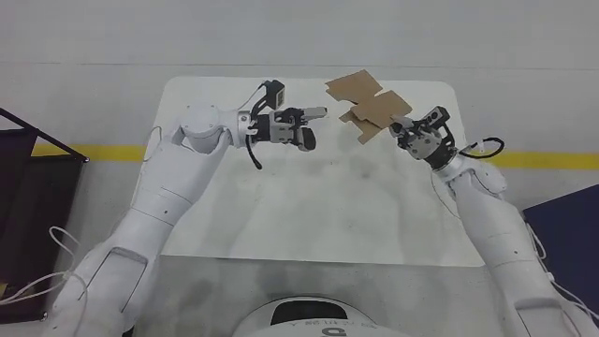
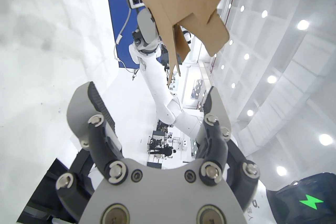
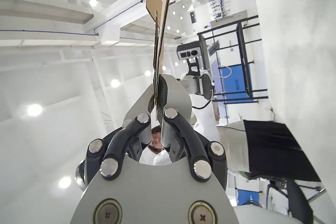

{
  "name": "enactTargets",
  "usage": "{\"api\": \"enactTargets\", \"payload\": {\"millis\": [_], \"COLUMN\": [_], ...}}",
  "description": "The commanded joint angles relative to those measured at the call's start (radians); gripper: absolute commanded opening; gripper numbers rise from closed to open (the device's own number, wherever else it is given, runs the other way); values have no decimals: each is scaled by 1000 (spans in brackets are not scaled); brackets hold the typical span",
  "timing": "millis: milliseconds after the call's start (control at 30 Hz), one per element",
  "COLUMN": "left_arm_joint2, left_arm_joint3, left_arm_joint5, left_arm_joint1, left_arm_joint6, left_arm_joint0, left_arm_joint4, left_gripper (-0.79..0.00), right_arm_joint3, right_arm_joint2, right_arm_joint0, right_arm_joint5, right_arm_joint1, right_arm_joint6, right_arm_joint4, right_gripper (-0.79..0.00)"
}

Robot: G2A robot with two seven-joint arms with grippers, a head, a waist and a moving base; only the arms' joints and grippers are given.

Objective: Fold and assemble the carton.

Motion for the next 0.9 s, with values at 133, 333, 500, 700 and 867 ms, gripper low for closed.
{"api": "enactTargets", "payload": {"millis": [133,333,500,700,867], "left_arm_joint2": [-21,-31,-32,-32,-19], "left_arm_joint3": [-50,-66,-68,-68,-79], "left_arm_joint5": [50,174,213,213,190], "left_arm_joint1": [9,12,12,12,11], "left_arm_joint6": [52,128,139,139,166], "left_arm_joint0": [40,61,62,62,85], "left_arm_joint4": [5,-15,-23,-23,-17], "left_gripper": [0,0,0,0,0], "right_arm_joint3": [-82,-154,-154,-154,-178], "right_arm_joint2": [51,82,82,82,78], "right_arm_joint0": [-50,-94,-94,-94,-103], "right_arm_joint5": [-216,-328,-328,-328,-323], "right_arm_joint1": [12,18,18,18,17], "right_arm_joint6": [-129,-248,-248,-248,-269], "right_arm_joint4": [-167,-298,-298,-298,-310], "right_gripper": [-785,-785,-785,-785,-785]}}
